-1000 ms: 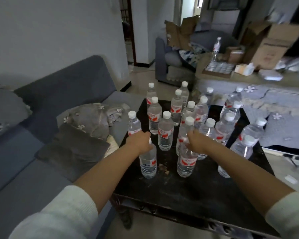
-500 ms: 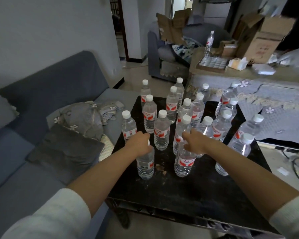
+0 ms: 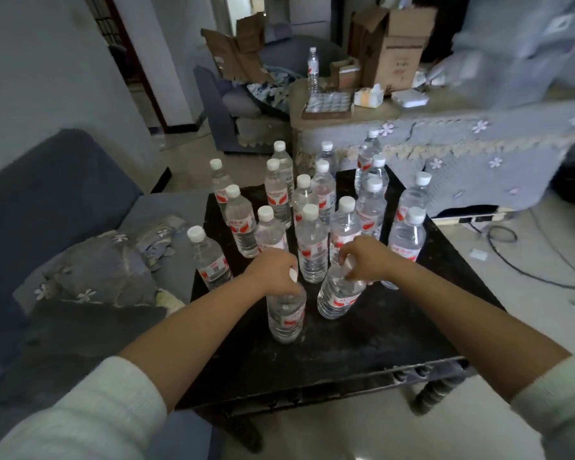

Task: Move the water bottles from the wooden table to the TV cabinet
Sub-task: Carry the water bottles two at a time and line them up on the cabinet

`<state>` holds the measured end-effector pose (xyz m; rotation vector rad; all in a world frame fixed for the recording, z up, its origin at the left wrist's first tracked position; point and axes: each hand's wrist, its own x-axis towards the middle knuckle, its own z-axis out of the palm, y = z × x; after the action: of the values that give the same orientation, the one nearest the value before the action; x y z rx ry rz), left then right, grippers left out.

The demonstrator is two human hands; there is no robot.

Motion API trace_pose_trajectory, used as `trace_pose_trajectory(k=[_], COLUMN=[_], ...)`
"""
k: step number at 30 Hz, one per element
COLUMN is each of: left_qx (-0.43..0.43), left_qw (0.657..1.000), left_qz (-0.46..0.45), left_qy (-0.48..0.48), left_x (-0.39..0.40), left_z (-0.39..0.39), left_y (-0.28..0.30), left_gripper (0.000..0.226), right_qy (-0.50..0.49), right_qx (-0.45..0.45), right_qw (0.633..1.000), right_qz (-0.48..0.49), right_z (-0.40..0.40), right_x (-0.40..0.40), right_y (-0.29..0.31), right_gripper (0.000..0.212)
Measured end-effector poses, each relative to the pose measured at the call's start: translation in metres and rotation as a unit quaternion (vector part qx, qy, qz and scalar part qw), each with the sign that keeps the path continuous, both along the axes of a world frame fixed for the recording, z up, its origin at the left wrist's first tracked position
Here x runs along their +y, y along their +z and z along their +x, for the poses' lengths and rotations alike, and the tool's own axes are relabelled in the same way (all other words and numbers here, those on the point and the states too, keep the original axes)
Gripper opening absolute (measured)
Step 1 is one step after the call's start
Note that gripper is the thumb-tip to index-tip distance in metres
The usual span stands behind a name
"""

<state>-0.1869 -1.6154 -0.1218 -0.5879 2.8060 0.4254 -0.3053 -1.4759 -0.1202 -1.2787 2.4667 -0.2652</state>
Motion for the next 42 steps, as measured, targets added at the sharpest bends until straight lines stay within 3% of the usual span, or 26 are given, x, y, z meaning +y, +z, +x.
trace_pose_trajectory(k=[4, 10, 17, 21, 24, 29, 32, 40, 42], left_qx=[0.027, 0.056, 0.067, 0.046, 0.032, 0.024, 0.01, 0.007, 0.009], left_qw=[0.995, 0.96, 0.906, 0.86, 0.84, 0.8, 0.796, 0.782, 0.776], left_qz=[0.002, 0.002, 0.13, 0.146, 0.141, 0.106, 0.109, 0.139, 0.137], left_qy=[-0.095, -0.273, -0.398, -0.486, -0.523, -0.591, -0.595, -0.608, -0.615], left_x=[0.025, 0.11, 0.254, 0.359, 0.434, 0.56, 0.619, 0.771, 0.801], left_z=[-0.02, -0.053, -0.094, -0.107, -0.114, -0.123, -0.133, -0.177, -0.193], left_y=[0.007, 0.014, 0.031, 0.04, 0.041, 0.039, 0.039, 0.041, 0.037], left_gripper=[0.037, 0.028, 0.029, 0.033, 0.031, 0.028, 0.029, 0.024, 0.024], right_qy=[-0.1, -0.277, -0.51, -0.608, -0.647, -0.675, -0.69, -0.772, -0.779], right_qx=[-0.01, 0.027, 0.037, 0.037, 0.027, 0.006, 0.009, 0.015, 0.009], right_qw=[0.995, 0.96, 0.859, 0.792, 0.76, 0.736, 0.721, 0.622, 0.611], right_qz=[-0.015, -0.01, -0.023, -0.046, -0.053, -0.058, -0.06, -0.134, -0.14], right_z=[0.011, 0.038, 0.075, 0.093, 0.102, 0.109, 0.109, 0.086, 0.075], right_x=[0.039, 0.149, 0.302, 0.397, 0.46, 0.568, 0.622, 0.766, 0.794], right_y=[0.011, 0.023, 0.041, 0.042, 0.039, 0.044, 0.05, 0.046, 0.041], right_gripper=[0.035, 0.036, 0.034, 0.033, 0.033, 0.031, 0.029, 0.029, 0.029])
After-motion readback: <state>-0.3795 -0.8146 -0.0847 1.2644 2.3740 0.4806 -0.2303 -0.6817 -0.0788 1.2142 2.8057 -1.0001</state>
